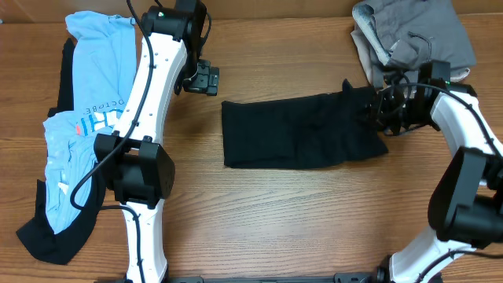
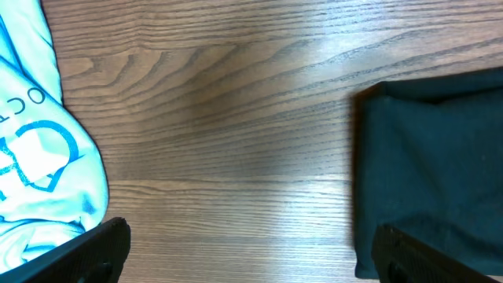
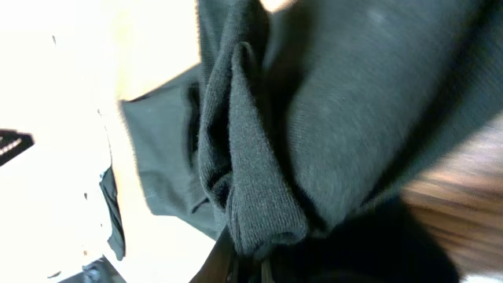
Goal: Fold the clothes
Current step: 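Grasp the shirt's right end with the right gripper and fold it leftward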
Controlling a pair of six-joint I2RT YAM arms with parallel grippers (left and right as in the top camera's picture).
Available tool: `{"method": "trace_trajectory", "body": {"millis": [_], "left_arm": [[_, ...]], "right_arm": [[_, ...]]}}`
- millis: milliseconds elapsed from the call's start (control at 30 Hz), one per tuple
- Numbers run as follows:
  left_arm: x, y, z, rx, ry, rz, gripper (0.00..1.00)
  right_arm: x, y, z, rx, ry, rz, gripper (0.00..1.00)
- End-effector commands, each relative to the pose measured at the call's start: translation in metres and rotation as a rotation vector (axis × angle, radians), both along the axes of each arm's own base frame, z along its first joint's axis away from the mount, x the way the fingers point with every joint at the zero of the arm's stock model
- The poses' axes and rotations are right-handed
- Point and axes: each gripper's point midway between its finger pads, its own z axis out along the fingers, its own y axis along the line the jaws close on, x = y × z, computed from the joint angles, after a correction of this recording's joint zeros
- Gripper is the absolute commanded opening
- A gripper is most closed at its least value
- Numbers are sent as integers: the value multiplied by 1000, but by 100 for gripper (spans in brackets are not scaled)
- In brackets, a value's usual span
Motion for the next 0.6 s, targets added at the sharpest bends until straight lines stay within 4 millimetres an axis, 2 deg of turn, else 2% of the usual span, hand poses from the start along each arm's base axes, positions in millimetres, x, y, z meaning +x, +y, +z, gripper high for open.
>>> {"method": "trace_trajectory", "body": {"millis": [0,100,300,467,567], "left_arm": [[6,1,8,-14,-31,-5,100],[8,4,8,-15,-35,2,100],[10,6,8,-16,-41,8,100],[13,7,9,-18,-55,9,100],[15,8,9,-21,-63,13,100]], "right_arm": [[10,34,49,-29,-153,105,4],[11,78,63,-35,-186,185,4],[3,157,55,-147,-204,255,4],[-13,214,55,-184,-234,297,4],[-20,240,54,-220,-269,300,4]]}}
